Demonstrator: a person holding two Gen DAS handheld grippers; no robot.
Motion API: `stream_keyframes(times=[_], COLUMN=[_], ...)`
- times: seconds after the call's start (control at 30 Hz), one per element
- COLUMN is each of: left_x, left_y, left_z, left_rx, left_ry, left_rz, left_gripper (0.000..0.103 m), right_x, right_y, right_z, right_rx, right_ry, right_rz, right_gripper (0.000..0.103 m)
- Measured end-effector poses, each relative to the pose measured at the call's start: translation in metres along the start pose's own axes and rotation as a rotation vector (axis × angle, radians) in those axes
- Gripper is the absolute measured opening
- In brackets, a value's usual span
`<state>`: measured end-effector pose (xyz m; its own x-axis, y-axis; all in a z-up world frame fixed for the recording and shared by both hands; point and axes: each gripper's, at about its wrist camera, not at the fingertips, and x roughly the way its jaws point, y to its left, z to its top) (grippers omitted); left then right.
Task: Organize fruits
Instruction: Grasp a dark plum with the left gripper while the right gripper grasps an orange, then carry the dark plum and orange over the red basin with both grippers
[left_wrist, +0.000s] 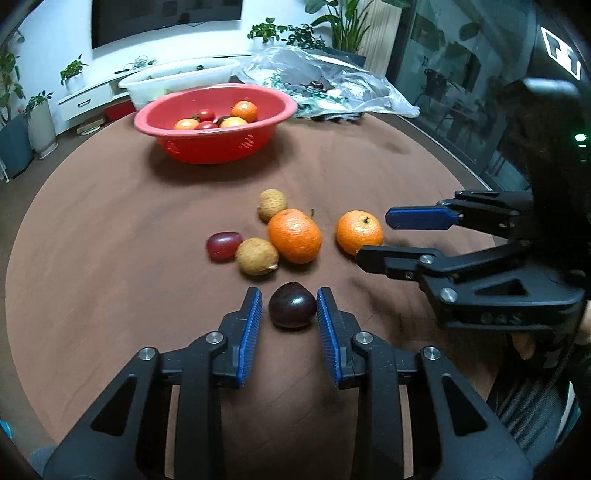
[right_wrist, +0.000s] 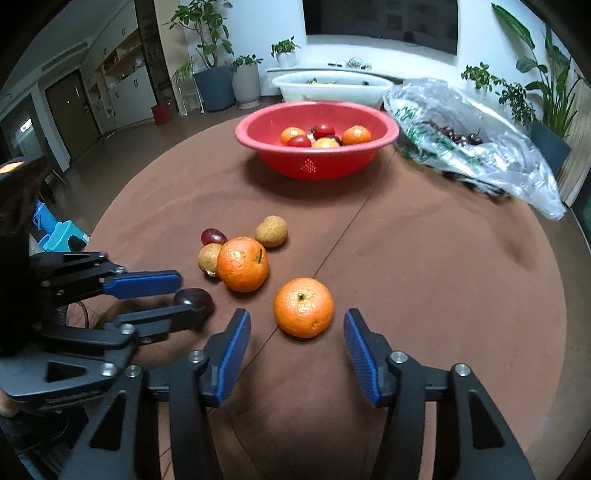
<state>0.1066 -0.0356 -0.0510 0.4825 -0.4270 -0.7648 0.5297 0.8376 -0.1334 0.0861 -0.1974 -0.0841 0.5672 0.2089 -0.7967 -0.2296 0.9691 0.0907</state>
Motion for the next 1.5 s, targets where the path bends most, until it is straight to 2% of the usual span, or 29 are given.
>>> stream_keyframes(times=[0.33, 0.57, 0.87, 1.13, 1.37, 1.5], left_x=[-0.004, 0.015, 0.017, 0.001, -0.022, -0.036], left_y=[0.004, -0.015, -0.018, -0.005, 0.023, 0.046], left_z=[-0.005, -0.004, -0.005, -0.003, 0.010, 0.031], left_rx=[0.004, 0.066, 0.082, 0.037, -0.009, -0.018], left_ry=[0.000, 0.055, 0.048, 0.009, -0.051, -0.093], left_rz=[-0.006, 0.004, 0.000, -0.008, 0.039, 0.083], left_gripper=[0.029, 0.032, 0.026, 0.026, 0.026, 0.026], right_x=[0.020, 0.022, 0.020, 0.007, -0.019, -0.040], right_y=[0.000, 0.001, -0.001, 0.000, -0.006, -0.015], right_z=[0.002, 0.002, 0.000, 0.000, 0.009, 0.027], right_rx=[-0.020, -0.035, -0.029, -0.002, 0.038, 0.049], right_ry=[0.051, 0.055, 0.049, 0.022, -0.037, -0.082], right_rz=[-0.034, -0.040, -0.025, -0.022, -0.028, -0.047], right_gripper=[0.041, 0.040, 0.038, 0.038, 0.037, 0.037])
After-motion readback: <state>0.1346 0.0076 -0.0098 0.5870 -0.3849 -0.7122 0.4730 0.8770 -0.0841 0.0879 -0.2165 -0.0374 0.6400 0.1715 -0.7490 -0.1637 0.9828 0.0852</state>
